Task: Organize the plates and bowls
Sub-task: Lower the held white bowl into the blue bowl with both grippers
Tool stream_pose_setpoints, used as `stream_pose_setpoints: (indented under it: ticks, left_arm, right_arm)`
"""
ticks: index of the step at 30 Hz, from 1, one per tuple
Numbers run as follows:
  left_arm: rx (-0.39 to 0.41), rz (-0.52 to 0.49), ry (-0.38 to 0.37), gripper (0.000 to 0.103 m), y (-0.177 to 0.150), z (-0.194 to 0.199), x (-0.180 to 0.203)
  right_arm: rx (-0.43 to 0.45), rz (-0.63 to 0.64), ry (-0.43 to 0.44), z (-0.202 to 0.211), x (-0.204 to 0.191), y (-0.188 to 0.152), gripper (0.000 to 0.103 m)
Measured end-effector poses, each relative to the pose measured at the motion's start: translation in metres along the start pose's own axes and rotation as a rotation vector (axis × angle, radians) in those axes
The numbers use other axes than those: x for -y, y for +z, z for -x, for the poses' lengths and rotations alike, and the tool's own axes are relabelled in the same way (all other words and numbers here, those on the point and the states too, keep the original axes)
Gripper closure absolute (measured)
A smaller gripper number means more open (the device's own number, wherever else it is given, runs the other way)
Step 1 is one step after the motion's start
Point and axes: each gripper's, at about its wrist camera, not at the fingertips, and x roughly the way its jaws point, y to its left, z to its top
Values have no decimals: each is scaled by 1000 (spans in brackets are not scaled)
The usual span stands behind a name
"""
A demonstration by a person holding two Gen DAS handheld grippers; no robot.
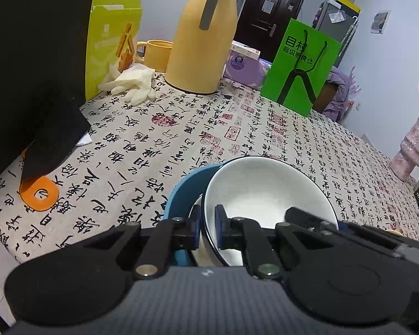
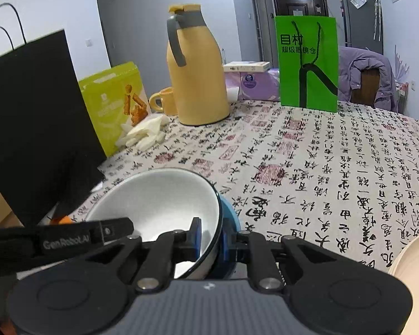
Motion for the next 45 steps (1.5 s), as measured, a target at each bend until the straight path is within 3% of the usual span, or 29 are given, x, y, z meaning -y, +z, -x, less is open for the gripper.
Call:
stream_pose_setpoints:
  ticks: [11, 30, 35, 45]
  left_arm:
    - [3, -11, 20, 92, 1, 4, 3]
    - [-49, 32, 0, 91, 9, 5, -4]
    - [-29, 57, -3, 91, 7, 6, -6]
    - [94, -43, 114, 92, -4, 15, 16]
  right_arm:
    - [21, -21, 15, 9, 5, 2, 95]
    - [25, -38, 17, 5, 6, 0, 96]
    - [28, -52, 20, 4, 9, -1, 96]
    - [31, -61, 10, 2, 7, -4, 97]
